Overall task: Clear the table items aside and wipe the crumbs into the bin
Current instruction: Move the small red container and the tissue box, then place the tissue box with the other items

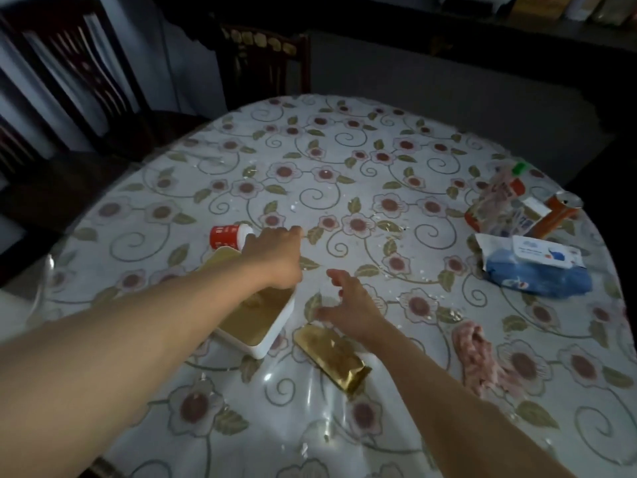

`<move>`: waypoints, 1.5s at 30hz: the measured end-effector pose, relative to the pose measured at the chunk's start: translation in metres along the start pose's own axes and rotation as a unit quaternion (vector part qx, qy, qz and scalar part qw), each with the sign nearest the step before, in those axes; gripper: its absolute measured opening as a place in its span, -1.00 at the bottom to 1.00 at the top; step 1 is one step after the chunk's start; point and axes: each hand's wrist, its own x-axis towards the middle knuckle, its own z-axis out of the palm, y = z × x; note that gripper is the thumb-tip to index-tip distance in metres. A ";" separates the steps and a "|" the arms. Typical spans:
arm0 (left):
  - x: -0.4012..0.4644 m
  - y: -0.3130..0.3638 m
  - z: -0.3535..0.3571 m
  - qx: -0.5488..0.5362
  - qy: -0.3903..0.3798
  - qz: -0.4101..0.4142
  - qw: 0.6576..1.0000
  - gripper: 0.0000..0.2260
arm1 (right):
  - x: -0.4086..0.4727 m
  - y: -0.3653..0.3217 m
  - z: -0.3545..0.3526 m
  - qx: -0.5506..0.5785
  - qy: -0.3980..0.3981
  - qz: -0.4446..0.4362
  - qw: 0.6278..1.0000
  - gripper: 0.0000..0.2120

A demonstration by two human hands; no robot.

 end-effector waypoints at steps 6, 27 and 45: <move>-0.007 -0.058 -0.001 0.025 0.002 -0.084 0.996 -0.26 | 0.000 -0.048 0.065 -0.170 0.002 -0.089 0.981 0.14; 0.069 -0.142 0.005 0.040 0.023 -0.098 0.994 -0.32 | 0.036 -0.073 0.023 -0.336 0.134 -0.071 0.930 0.13; 0.098 -0.065 0.028 0.062 0.051 -0.005 0.997 -0.32 | 0.017 -0.010 -0.043 -0.261 0.194 0.028 0.945 0.13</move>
